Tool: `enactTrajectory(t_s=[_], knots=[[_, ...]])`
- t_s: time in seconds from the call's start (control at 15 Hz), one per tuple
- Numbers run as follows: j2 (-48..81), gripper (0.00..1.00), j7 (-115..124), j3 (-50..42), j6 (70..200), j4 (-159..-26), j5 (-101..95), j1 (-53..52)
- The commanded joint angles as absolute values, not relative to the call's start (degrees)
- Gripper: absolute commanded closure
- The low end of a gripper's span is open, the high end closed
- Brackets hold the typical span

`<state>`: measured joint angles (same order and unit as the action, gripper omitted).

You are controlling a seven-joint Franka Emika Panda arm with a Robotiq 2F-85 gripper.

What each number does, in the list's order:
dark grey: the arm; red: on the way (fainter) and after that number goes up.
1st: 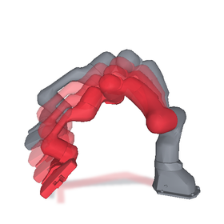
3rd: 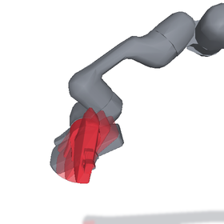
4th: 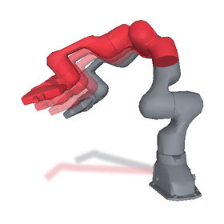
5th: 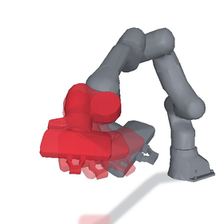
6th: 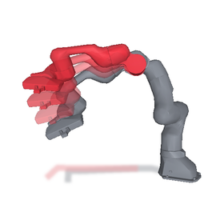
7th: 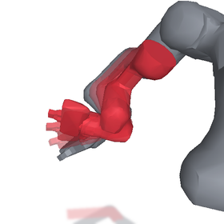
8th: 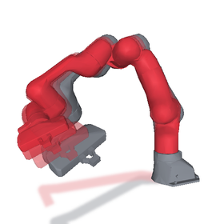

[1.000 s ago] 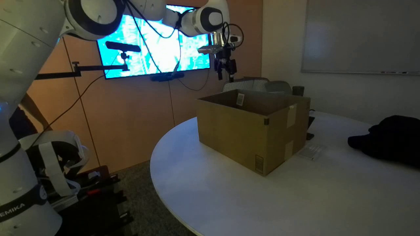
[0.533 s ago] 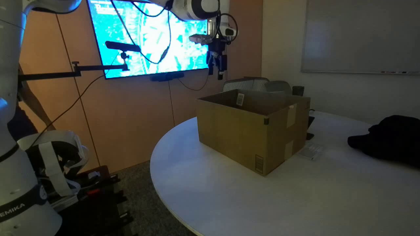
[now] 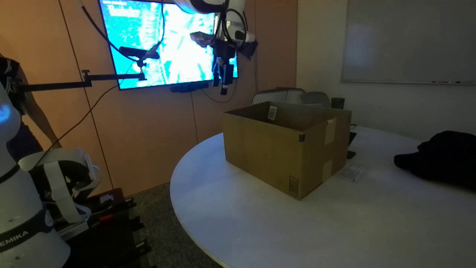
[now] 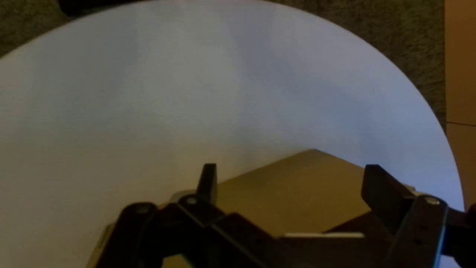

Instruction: Put the black marker on the peach towel, fold the towel then put it in the box

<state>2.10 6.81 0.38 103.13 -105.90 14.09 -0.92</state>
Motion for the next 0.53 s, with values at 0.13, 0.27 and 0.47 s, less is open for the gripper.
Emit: enactTrajectory(t_s=[0.13, 0.27, 0.47], knots=[[-15.8, 0.0, 1.6, 0.4, 98.3, -126.1, 10.7, -0.7], [-21.6, 0.0, 1.6, 0.9, 95.7, -131.9, 6.8, -0.7], [-19.7, 0.0, 2.4, 0.9, 95.1, -130.9, 5.0, -0.7]])
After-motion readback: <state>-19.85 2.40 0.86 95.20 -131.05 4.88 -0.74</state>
